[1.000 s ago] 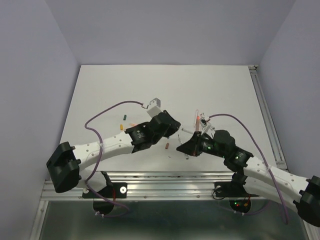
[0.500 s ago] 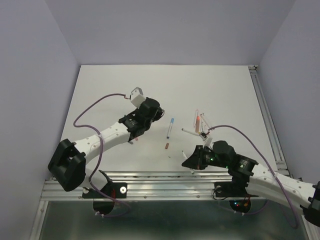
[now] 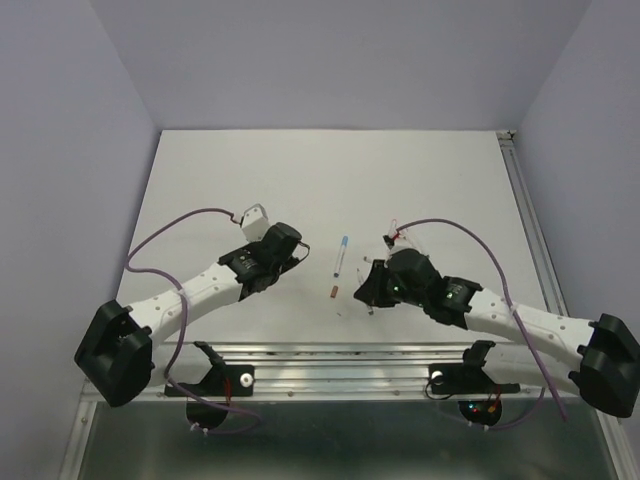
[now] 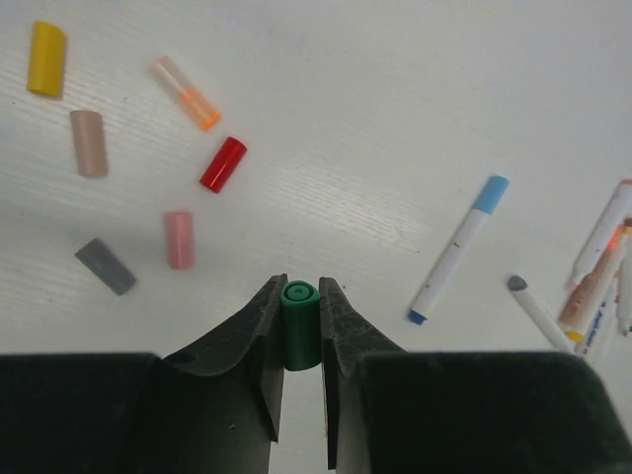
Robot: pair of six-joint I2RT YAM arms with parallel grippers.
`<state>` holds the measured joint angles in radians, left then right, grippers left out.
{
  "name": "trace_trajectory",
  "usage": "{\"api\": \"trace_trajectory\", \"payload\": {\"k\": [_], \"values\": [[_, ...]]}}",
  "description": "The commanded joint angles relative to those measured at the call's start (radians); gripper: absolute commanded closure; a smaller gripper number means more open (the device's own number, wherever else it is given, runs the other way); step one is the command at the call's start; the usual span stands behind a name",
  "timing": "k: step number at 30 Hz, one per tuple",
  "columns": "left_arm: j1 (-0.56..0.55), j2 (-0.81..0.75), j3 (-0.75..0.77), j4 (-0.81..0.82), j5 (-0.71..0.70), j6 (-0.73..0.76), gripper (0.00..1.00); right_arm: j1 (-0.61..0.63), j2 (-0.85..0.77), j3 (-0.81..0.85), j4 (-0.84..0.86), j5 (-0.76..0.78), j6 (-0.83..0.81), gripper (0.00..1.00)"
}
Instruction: Open the pen caps
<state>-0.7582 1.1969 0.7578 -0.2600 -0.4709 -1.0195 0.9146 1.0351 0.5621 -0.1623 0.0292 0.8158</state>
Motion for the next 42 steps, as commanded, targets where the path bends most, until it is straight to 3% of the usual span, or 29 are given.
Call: {"api": "trace_trajectory", "payload": {"k": [1, 6, 8, 10, 11, 15, 16, 17, 19, 22, 29, 32, 42], "values": [[0.019, 0.062, -0.003, -0.09, -0.018, 0.027, 0.95, -0.049, 0.039, 0.084, -0.075, 0.133, -0.058, 0.99], [0.039, 0.153, 0.014, -0.122, -0.025, 0.029, 0.92, -0.216, 0.114, 0.111, -0.103, 0.115, -0.174, 0.99], [0.042, 0.173, 0.017, -0.124, -0.022, 0.035, 0.87, -0.273, 0.135, 0.133, -0.097, 0.109, -0.217, 0.99], [0.048, 0.2, 0.025, -0.119, -0.005, 0.045, 0.86, -0.301, 0.17, 0.151, -0.112, 0.147, -0.224, 0.99], [0.049, 0.208, 0.026, -0.116, 0.0, 0.051, 0.76, -0.318, 0.181, 0.159, -0.143, 0.17, -0.224, 0.99], [0.053, 0.259, 0.043, -0.11, 0.017, 0.068, 0.72, -0.361, 0.204, 0.17, -0.2, 0.287, -0.208, 0.99], [0.053, 0.263, 0.047, -0.117, 0.031, 0.062, 0.64, -0.381, 0.203, 0.165, -0.213, 0.291, -0.207, 0.99], [0.053, 0.265, 0.051, -0.111, 0.046, 0.068, 0.64, -0.387, 0.198, 0.16, -0.217, 0.296, -0.207, 0.99], [0.051, 0.263, 0.054, -0.09, 0.073, 0.076, 0.47, -0.407, 0.192, 0.15, -0.235, 0.319, -0.211, 0.99], [0.053, 0.241, 0.051, -0.071, 0.097, 0.093, 0.35, -0.428, 0.191, 0.144, -0.278, 0.374, -0.184, 0.99], [0.053, 0.149, 0.037, -0.009, 0.19, 0.148, 0.2, -0.525, 0.204, 0.105, -0.304, 0.394, -0.112, 0.97], [0.051, 0.113, 0.031, 0.033, 0.235, 0.18, 0.02, -0.534, 0.206, 0.081, -0.296, 0.394, -0.106, 0.94], [0.049, 0.153, 0.09, 0.145, 0.33, 0.317, 0.01, -0.545, 0.233, 0.045, -0.275, 0.379, -0.112, 0.87]]}}
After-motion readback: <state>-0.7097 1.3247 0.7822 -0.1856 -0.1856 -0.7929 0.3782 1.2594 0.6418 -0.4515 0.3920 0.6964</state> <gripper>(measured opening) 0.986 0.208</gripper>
